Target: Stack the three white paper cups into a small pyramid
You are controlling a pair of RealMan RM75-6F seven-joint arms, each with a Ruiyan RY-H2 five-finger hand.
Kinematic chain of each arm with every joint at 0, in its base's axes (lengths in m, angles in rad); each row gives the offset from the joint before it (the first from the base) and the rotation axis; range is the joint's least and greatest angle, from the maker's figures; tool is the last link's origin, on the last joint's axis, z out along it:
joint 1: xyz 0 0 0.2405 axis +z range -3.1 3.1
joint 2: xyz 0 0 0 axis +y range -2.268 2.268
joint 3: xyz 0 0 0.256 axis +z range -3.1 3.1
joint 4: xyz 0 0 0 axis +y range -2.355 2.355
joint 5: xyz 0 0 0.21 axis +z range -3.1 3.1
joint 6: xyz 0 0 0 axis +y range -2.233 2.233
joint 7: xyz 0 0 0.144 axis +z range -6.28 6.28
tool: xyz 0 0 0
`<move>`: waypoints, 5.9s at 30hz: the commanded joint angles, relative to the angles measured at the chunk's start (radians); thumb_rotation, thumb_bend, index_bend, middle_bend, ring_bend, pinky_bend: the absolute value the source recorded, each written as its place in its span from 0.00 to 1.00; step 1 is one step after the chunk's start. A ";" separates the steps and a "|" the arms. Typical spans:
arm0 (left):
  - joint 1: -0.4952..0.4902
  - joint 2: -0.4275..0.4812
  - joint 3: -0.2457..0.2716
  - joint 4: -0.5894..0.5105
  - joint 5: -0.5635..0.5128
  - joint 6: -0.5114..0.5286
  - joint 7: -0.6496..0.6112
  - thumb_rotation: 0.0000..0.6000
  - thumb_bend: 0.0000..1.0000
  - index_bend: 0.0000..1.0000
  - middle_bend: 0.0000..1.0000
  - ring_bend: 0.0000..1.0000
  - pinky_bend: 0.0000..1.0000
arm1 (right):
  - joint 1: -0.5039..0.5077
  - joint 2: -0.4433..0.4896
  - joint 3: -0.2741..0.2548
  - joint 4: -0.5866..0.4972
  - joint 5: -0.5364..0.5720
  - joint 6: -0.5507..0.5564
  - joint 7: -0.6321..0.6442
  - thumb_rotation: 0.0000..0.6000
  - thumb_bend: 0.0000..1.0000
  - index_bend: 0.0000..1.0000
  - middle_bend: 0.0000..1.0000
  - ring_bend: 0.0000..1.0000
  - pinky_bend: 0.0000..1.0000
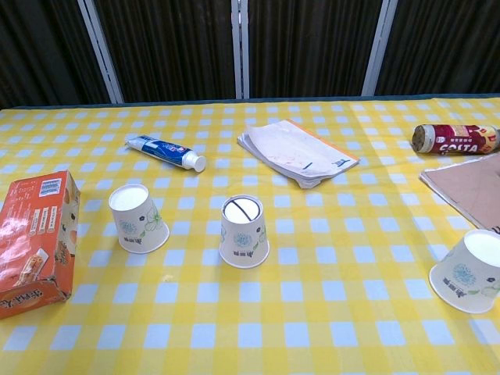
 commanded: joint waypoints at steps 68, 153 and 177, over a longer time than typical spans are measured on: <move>-0.627 -0.317 -0.085 -0.121 -0.586 -0.499 0.726 1.00 0.33 0.33 0.00 0.00 0.00 | 0.027 0.031 0.043 0.081 0.131 -0.117 0.193 1.00 0.16 0.29 0.05 0.00 0.28; -0.198 0.022 0.265 -0.165 0.077 0.196 0.137 1.00 0.25 0.00 0.00 0.00 0.00 | 0.179 0.030 -0.040 -0.327 0.089 -0.387 -0.233 1.00 0.18 0.28 0.00 0.00 0.09; -0.135 0.044 0.180 -0.177 0.133 0.107 0.136 1.00 0.25 0.00 0.00 0.00 0.00 | 0.251 -0.025 -0.065 -0.374 0.295 -0.467 -0.426 1.00 0.17 0.24 0.00 0.00 0.08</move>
